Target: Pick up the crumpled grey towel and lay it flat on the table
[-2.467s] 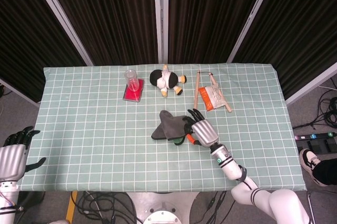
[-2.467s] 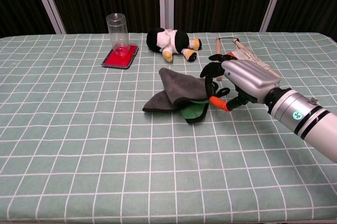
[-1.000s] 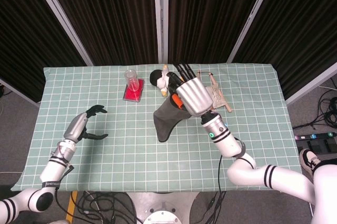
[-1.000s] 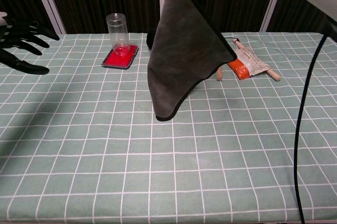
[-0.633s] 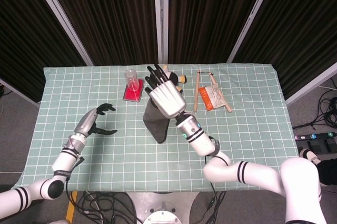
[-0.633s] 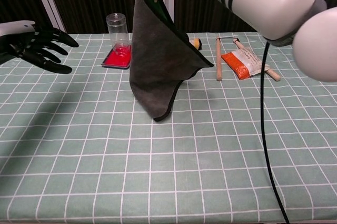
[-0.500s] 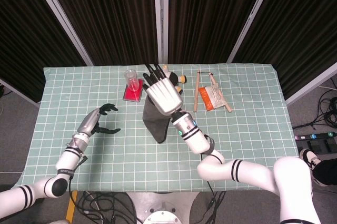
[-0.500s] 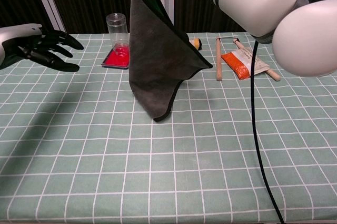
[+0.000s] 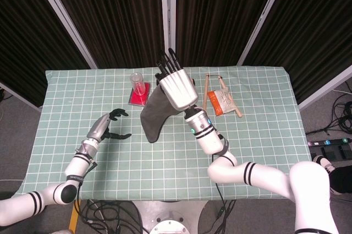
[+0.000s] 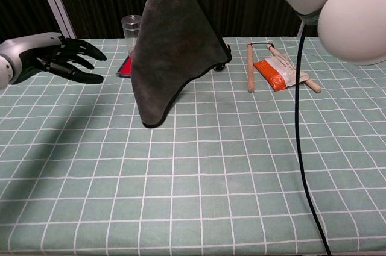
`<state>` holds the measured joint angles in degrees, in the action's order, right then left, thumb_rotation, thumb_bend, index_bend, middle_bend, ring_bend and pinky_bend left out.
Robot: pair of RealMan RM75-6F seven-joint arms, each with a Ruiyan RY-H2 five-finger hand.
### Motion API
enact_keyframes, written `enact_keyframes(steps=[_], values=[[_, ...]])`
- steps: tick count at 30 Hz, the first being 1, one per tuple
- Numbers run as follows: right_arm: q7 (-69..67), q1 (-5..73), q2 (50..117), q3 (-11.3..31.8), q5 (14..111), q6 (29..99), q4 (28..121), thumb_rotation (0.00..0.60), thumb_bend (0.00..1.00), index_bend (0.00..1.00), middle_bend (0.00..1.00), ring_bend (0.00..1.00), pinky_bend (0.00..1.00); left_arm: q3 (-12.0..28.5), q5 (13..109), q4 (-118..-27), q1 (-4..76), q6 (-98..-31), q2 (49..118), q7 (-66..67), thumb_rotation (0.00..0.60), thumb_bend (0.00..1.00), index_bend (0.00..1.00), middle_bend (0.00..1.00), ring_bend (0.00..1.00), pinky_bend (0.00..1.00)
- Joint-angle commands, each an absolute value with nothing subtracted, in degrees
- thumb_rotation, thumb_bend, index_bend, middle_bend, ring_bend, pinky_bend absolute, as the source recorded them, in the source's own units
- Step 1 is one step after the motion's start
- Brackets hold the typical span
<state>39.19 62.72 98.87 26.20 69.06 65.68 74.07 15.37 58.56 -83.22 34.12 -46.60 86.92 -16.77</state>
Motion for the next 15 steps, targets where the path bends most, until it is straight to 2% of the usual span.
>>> enact_keyframes(steps=[1, 6, 11, 15], values=[[40.92, 61.11, 96.5, 25.9, 69.05, 67.72, 76.91, 0.6, 0.44, 0.63, 0.24, 0.0, 0.0, 14.91, 60.43, -84.81, 33.65, -47.25, 86.16, -17.42, 0.517, 0.0, 0.36, 0.26, 0.22, 0.26], [41.6, 60.3, 94.75, 25.67, 67.79, 67.99, 80.35, 0.6, 0.44, 0.63, 0.24, 0.0, 0.0, 14.42, 66.5, -88.81, 33.22, -47.68, 84.97, -21.75, 0.596, 0.0, 0.36, 0.26, 0.22, 0.26], [41.74, 60.39, 95.07, 24.99, 67.17, 68.2, 82.52, 0.6, 0.44, 0.63, 0.24, 0.0, 0.0, 13.71, 73.02, -86.8, 35.27, -46.41, 87.13, -26.69, 0.6, 0.0, 0.36, 0.26, 0.22, 0.26], [41.83, 60.51, 95.76, 24.64, 66.66, 68.61, 83.68, 0.6, 0.44, 0.63, 0.24, 0.0, 0.0, 13.51, 74.42, -83.23, 37.67, -43.63, 89.8, -30.32, 0.6, 0.0, 0.34, 0.26, 0.22, 0.26]])
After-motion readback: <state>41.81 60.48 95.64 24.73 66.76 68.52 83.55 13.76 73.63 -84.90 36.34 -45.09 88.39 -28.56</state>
